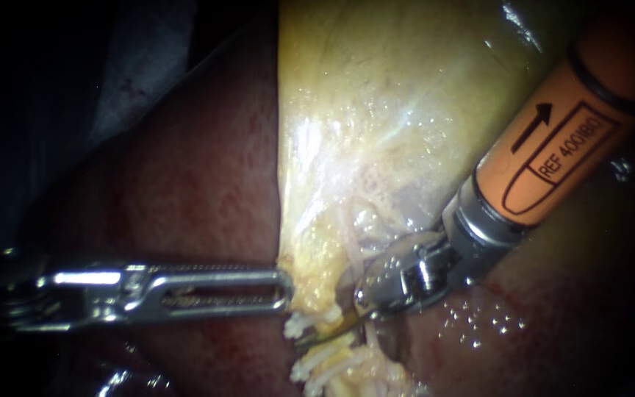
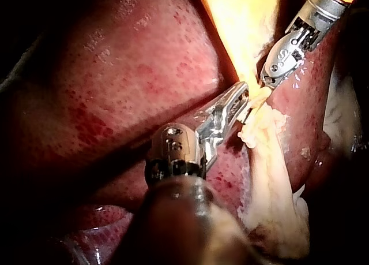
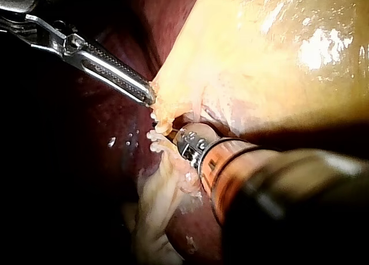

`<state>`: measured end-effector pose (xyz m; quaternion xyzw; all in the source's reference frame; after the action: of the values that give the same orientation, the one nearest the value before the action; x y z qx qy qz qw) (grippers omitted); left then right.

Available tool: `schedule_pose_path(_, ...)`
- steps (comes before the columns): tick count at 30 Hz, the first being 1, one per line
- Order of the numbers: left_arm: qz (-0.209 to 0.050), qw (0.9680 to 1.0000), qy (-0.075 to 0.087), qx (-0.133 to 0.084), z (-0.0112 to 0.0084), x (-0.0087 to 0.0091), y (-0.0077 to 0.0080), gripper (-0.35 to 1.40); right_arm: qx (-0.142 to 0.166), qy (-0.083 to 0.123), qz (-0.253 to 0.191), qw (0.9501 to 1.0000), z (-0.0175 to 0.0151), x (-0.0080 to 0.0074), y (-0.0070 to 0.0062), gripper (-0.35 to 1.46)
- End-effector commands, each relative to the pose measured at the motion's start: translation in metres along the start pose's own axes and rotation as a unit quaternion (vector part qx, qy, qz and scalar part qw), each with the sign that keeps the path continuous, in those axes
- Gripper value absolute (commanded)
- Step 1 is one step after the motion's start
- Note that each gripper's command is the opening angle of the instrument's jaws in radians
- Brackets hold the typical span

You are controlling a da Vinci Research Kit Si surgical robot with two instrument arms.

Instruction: Go back from the cut left tube

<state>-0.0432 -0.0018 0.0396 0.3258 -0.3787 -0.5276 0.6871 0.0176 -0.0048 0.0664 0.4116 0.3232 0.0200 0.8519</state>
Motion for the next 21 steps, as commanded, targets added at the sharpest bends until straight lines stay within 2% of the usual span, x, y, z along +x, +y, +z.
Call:
schedule_pose_path(1, 0.000, 1.0000, 0.000, 0.000, 0.0000, 0.0000, 0.0000, -0.35, 0.000, 0.000, 0.000, 1.0000, 0.0000, 0.0000, -0.0001, -0.35)
schedule_pose_path(10, 0.000, 1.0000, 0.000, 0.000, 0.0000, 0.0000, 0.0000, -0.35, -0.004, 0.002, -0.001, 1.0000, 0.0001, 0.0000, -0.0001, -0.35)
schedule_pose_path(13, 0.000, 1.0000, 0.000, 0.000, -0.0001, 0.0000, 0.0000, -0.35, -0.013, 0.006, -0.001, 0.9999, 0.0001, 0.0000, -0.0001, 0.00)
schedule_pose_path(21, 0.000, 1.0000, 0.000, 0.001, -0.0001, -0.0001, 0.0000, -0.35, -0.023, 0.009, -0.010, 0.9997, 0.0001, 0.0001, 0.0000, 0.47)
